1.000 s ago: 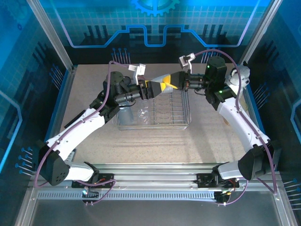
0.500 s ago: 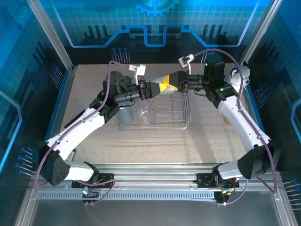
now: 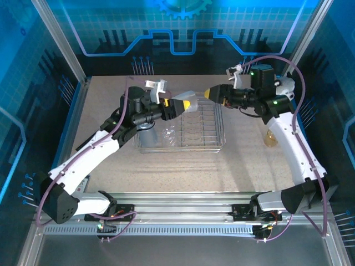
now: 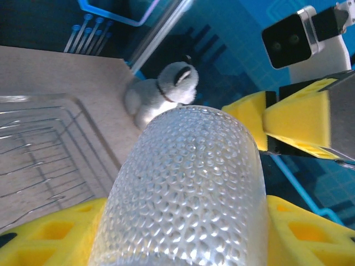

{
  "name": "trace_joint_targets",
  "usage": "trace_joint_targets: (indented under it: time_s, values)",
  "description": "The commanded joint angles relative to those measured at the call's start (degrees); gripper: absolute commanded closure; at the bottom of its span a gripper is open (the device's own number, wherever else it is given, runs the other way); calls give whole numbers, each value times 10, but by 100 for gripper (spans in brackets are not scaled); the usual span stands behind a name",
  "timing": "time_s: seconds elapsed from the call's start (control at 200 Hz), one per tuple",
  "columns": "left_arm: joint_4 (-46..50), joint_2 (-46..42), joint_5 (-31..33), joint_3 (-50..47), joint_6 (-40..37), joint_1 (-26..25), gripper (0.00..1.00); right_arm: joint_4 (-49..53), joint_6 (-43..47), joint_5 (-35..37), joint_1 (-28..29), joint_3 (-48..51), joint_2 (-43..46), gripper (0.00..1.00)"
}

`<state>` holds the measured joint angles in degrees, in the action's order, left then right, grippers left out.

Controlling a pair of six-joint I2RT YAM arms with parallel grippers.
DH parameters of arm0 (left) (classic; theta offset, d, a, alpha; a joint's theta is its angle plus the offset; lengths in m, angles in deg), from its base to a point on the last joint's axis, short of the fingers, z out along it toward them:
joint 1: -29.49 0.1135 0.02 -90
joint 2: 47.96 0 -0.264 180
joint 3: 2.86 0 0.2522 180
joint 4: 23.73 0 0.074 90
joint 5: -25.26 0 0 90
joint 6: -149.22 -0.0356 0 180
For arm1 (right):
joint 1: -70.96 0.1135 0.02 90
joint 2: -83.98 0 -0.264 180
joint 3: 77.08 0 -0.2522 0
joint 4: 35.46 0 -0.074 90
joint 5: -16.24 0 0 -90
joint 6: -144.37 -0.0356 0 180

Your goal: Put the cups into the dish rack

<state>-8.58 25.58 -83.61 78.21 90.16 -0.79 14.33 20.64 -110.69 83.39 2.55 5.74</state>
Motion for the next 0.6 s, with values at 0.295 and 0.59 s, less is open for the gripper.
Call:
trace_joint_targets:
  time_s: [0.295, 0.59]
  values:
    - [95, -38, 81, -13, -53, -4, 75, 202, 122, 345, 4, -16, -91, 56]
    - [124, -57, 95, -19, -68, -4, 75, 211, 142, 430, 34, -25, -185, 60]
